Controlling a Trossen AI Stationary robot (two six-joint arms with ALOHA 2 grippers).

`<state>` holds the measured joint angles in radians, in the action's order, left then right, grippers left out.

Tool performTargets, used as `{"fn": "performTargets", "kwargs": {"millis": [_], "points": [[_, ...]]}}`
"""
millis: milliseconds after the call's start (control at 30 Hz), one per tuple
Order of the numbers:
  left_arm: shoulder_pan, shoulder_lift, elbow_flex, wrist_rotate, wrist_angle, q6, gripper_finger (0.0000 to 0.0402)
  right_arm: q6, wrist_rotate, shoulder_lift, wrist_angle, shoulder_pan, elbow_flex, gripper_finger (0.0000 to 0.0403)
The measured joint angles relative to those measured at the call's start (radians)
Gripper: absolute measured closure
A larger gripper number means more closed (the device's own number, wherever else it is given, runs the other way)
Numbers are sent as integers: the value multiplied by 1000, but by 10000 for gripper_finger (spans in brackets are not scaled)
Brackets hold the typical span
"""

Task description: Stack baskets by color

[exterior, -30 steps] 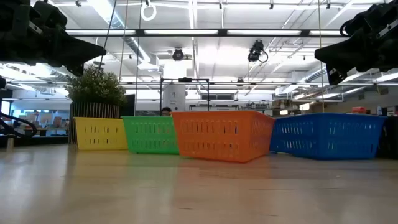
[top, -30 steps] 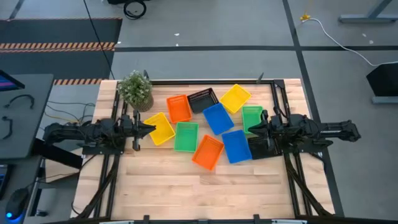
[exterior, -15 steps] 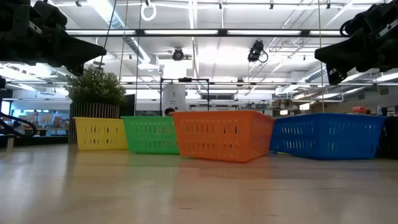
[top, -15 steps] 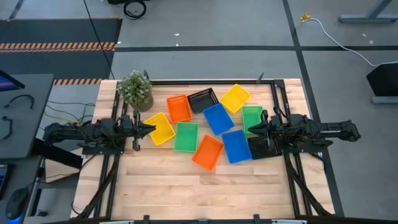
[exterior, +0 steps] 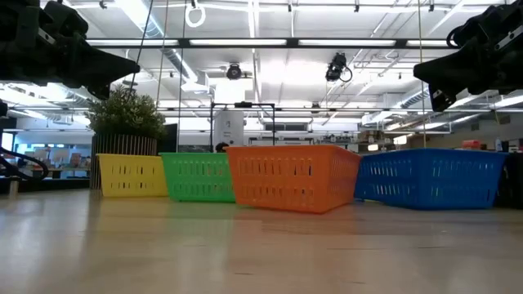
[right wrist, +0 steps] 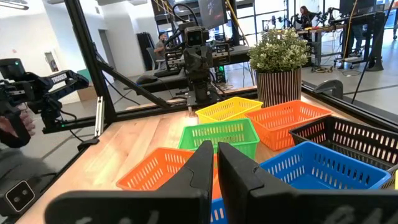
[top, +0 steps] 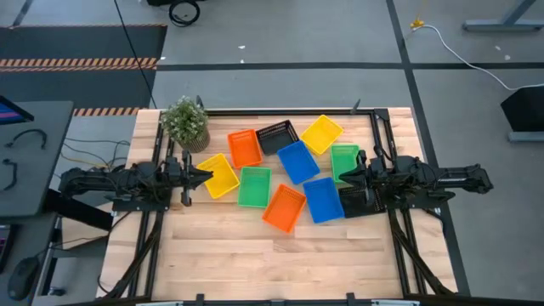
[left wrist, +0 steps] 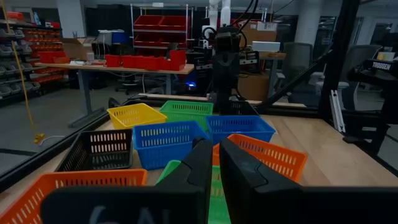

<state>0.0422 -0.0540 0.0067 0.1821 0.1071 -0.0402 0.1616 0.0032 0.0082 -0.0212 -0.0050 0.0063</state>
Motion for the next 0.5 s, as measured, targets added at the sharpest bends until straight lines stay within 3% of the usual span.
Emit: {"fn": "performTargets", "kwargs": {"millis": [100,200,300,433,500], "points": [[0,0,0,-1,14,-47,369,0,0,0,0,0,0,374],[0,-3,0,-1,42,-220,371,0,0,0,0,0,0,374],[2,-36,0,-8,251,-326,372,0,0,0,0,0,0,374],[33,-137,6,-179,596,-248,379,0,1,0,-2,0,0,374],[62,-208,48,-187,594,-194,387,0,2,0,-7,0,0,374]]}}
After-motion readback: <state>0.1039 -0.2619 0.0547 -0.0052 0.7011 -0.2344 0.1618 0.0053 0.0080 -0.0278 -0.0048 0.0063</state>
